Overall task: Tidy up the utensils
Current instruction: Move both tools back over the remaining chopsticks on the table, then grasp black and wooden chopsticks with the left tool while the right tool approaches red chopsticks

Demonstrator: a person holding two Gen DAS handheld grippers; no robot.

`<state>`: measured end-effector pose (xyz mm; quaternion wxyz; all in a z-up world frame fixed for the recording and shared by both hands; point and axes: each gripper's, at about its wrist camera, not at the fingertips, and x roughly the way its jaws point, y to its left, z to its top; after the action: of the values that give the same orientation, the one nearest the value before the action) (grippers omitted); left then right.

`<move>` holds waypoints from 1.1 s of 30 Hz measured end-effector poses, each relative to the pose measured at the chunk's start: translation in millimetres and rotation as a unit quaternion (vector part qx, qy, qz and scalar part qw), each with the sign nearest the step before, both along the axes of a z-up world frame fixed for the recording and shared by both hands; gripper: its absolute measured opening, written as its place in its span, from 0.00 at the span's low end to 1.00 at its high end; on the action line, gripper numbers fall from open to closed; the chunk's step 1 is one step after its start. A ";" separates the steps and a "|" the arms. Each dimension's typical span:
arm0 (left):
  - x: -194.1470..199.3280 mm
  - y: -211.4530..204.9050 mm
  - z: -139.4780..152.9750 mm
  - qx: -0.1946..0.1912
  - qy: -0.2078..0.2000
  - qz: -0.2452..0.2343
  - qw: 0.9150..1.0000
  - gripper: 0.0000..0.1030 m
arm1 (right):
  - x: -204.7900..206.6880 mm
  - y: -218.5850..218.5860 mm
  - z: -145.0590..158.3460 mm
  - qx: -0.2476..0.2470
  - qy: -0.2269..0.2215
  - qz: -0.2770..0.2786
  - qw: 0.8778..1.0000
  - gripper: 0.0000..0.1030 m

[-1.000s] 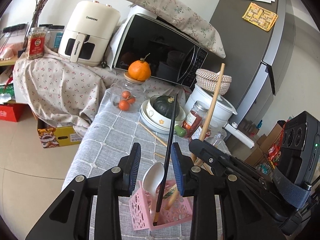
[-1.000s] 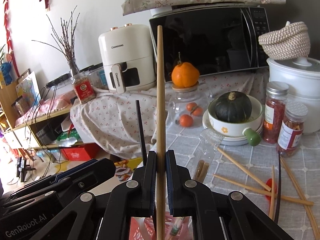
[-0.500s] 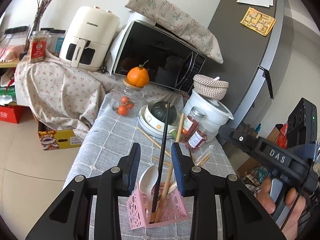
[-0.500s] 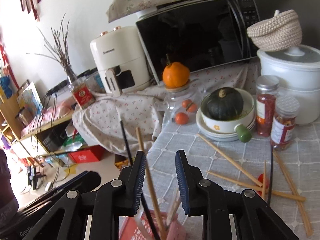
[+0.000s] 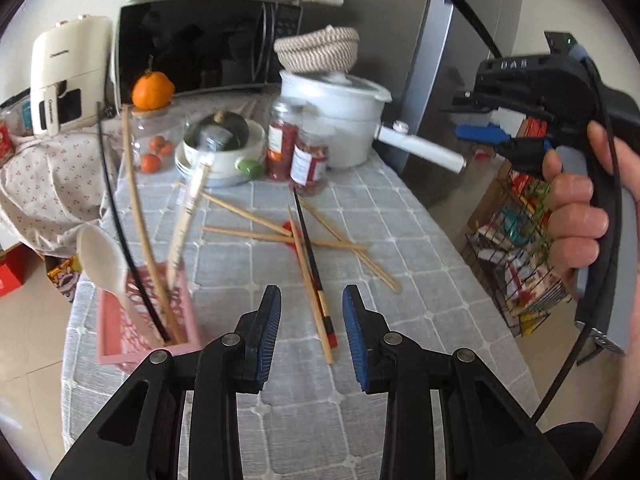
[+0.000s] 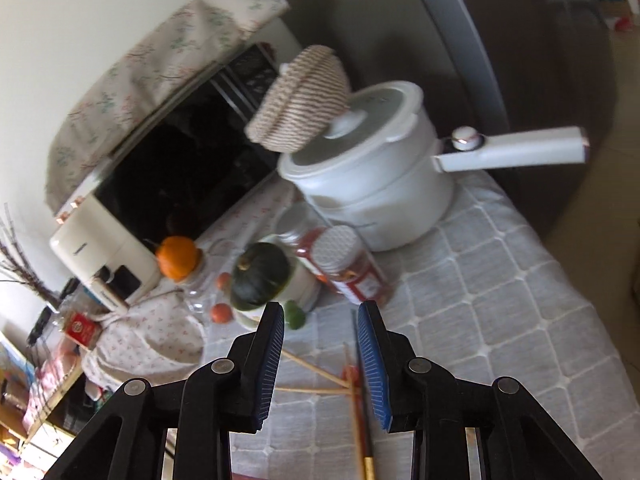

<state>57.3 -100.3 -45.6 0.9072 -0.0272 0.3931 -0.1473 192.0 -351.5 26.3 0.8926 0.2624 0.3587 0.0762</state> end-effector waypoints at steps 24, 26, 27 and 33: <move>174.6 -29.3 -107.7 -0.041 0.187 0.076 0.979 0.20 | 9.3 -70.6 -49.6 0.164 0.104 -0.086 0.977 0.34; 177.8 -25.4 -111.9 -0.052 0.196 0.078 0.976 0.14 | 9.3 -70.0 -49.9 0.165 0.105 -0.084 0.977 0.34; 177.8 -22.3 -112.2 -0.064 0.198 0.078 0.975 0.13 | 9.3 -69.6 -49.8 0.165 0.105 -0.084 0.977 0.34; 163.9 -16.3 -101.1 -0.091 0.189 0.071 0.975 0.08 | 9.5 -69.0 -51.2 0.163 0.105 -0.087 0.977 0.34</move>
<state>221.1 -116.5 -146.8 0.8186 -0.1649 0.5391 -0.1101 201.6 -420.5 -24.9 0.7982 0.4412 0.4092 0.0274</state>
